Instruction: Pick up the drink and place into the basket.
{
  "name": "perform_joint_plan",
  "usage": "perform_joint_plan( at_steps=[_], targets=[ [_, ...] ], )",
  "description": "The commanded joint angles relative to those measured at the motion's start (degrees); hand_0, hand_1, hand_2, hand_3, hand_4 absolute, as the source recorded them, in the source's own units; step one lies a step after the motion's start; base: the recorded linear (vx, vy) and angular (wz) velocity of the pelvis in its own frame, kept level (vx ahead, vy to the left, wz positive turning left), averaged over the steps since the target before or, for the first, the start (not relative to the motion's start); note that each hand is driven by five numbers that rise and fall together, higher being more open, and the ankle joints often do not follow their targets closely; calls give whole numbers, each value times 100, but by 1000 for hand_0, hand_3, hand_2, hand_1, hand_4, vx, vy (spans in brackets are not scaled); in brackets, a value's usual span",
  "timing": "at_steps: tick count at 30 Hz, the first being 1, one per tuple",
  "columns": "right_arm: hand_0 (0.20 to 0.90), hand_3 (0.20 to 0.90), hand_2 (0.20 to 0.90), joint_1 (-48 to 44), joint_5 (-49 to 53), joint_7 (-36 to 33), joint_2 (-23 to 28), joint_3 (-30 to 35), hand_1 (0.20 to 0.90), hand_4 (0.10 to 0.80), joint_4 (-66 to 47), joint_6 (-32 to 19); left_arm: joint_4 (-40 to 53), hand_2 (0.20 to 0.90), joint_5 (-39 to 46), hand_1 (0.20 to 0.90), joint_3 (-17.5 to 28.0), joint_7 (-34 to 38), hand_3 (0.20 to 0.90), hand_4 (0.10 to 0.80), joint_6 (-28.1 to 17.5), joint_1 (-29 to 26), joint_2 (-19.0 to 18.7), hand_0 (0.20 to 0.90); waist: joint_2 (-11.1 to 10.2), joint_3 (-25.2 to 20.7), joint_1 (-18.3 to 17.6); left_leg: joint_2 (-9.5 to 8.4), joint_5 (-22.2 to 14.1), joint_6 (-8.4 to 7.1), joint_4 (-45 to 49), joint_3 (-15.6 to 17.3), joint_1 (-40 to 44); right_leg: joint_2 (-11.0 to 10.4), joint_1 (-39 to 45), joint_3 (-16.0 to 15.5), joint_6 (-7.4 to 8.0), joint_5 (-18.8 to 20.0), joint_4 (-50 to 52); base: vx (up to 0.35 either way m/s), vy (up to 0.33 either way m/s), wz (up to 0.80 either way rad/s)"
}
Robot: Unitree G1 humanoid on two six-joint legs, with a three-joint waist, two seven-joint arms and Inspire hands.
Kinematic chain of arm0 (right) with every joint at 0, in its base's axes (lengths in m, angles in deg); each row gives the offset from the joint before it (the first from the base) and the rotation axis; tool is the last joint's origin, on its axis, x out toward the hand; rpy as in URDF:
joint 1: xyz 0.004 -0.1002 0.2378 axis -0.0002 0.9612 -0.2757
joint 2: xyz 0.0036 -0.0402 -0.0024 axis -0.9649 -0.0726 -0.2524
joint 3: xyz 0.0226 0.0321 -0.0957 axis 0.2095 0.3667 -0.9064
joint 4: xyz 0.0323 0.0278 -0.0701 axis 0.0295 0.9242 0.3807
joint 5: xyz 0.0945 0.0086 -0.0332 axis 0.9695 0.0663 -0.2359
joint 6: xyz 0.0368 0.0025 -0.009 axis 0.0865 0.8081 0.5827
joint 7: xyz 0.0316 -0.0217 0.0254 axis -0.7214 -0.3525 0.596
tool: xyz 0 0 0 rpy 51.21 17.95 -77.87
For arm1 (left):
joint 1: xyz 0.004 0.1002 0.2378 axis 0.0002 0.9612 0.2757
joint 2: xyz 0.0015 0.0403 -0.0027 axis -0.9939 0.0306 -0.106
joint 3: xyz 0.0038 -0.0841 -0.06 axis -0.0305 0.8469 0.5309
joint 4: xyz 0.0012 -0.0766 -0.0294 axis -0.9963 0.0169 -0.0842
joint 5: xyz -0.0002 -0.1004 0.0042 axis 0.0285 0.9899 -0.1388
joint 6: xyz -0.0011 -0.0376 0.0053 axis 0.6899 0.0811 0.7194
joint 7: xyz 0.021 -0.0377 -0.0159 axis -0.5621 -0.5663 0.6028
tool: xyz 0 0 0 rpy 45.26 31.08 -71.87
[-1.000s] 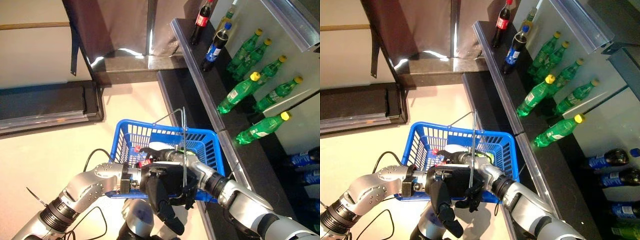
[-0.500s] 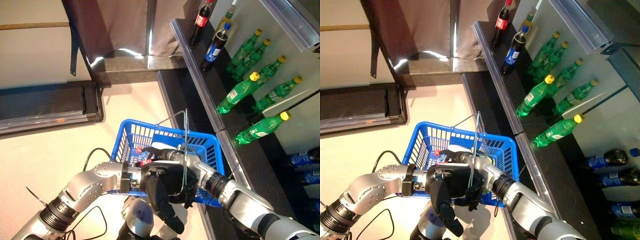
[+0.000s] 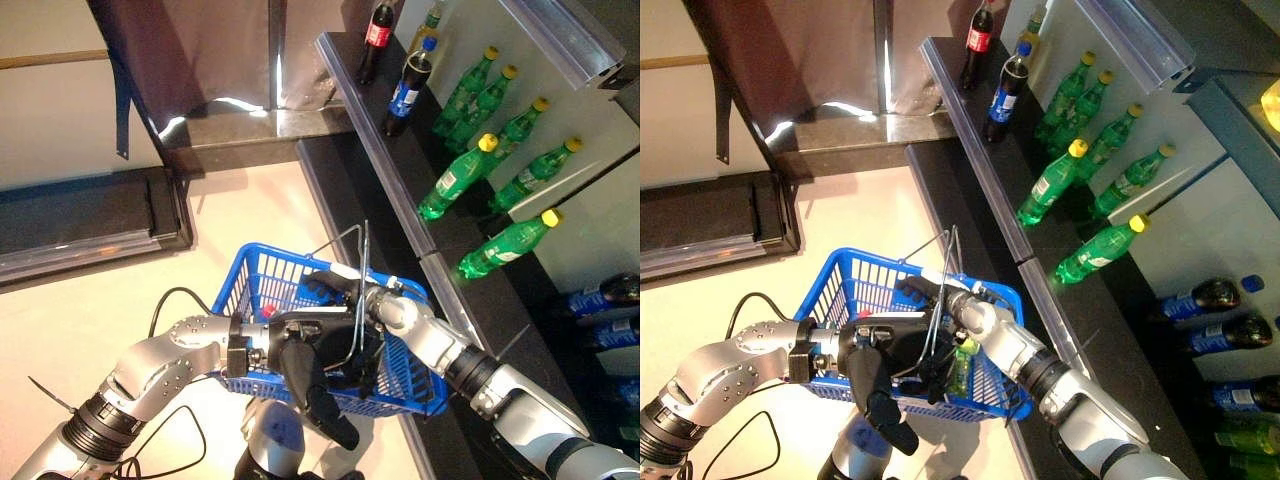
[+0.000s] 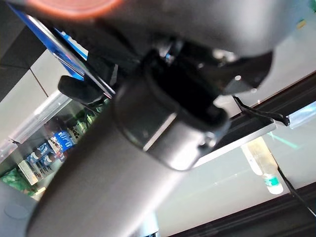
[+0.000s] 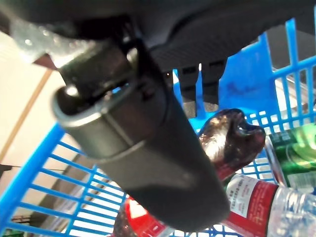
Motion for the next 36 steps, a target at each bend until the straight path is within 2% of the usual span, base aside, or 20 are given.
perform_joint_plan(
  at_steps=[1,12,22,28,36],
  targets=[
    [900,900,900,171,85,-372,398,112,900,800,-280,-445,1927,300,1774,300,541,-1267,200,100,-2034,-97,1450,300,260,-1985,-1,-92,127,242,-508,-200,276,323,-125,-83,-405,75,432,0,0,0],
    [900,900,900,415,244,-297,732,372,900,800,-891,-541,1912,300,1686,300,897,-1060,200,100,-2289,100,1351,300,294,-1968,-71,-72,138,230,-508,-151,290,326,-135,-40,-412,36,474,-1,1,-1],
    [900,900,900,887,409,-387,933,849,900,800,-1358,-771,1803,300,1670,300,1502,-910,200,100,-2533,561,1235,300,359,-1958,-132,-37,142,214,-508,-78,306,333,-152,21,-406,20,483,-3,-3,-5],
    [900,900,900,1182,423,-526,985,1246,900,800,-1641,-1025,1681,300,1627,300,1873,-707,200,100,-2518,866,1316,300,407,-1959,-209,13,126,204,-508,54,311,319,-176,75,-385,28,455,-30,-6,-13],
    [900,900,900,1575,339,-708,973,1836,900,800,-1911,-1425,1215,300,1576,300,2311,-228,200,100,-2614,1248,1615,300,498,-1996,-420,62,75,221,-508,316,373,302,-234,241,-349,52,408,-35,-8,-12]
  ],
)
